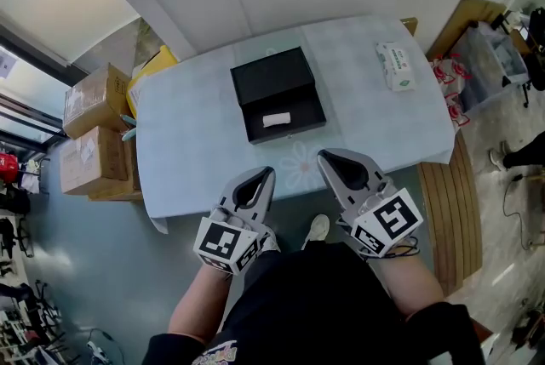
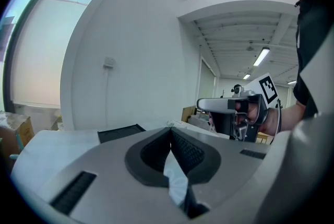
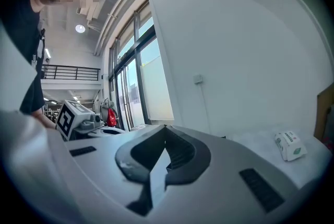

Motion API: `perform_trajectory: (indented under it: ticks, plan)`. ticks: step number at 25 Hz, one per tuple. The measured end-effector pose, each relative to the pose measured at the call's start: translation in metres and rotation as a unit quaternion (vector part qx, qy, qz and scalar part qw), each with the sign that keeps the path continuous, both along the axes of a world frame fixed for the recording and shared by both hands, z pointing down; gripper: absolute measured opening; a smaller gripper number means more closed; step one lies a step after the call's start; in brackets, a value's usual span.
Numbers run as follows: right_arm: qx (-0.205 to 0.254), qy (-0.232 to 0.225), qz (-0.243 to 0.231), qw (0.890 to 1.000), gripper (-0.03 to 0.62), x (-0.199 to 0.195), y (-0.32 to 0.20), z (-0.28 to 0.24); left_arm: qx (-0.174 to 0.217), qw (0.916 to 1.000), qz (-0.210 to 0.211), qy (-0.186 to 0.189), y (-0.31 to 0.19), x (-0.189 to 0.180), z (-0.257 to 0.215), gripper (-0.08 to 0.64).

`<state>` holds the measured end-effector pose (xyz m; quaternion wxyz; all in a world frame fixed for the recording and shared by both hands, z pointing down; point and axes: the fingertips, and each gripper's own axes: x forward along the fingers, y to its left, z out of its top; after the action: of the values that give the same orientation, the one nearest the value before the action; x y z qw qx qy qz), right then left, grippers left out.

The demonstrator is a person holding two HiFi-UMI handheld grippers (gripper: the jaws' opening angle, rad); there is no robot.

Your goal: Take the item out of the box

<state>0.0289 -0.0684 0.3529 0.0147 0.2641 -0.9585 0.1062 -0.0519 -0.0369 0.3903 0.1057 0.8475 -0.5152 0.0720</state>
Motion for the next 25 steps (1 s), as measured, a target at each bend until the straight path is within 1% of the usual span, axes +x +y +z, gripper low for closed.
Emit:
perform_trajectory:
  ticks: [8,17,25]
  plan:
    - [-0.008,-0.012,-0.017,1.000,0.009,0.015,-0.014,0.003,-0.015,0.9994,-0.016,-0.025,-0.015,0.011,0.012,0.009]
    - [-0.012,-0.015,-0.027,0.999,0.009,0.023,-0.025,0.005,-0.032,0.9972,-0.029,-0.061,-0.035,0.007,0.026,0.009]
    - [-0.025,-0.017,-0.010,0.999,0.009,0.029,-0.034,0.014,-0.055,0.9950,-0.011,-0.083,-0.054,0.004,0.039,0.011]
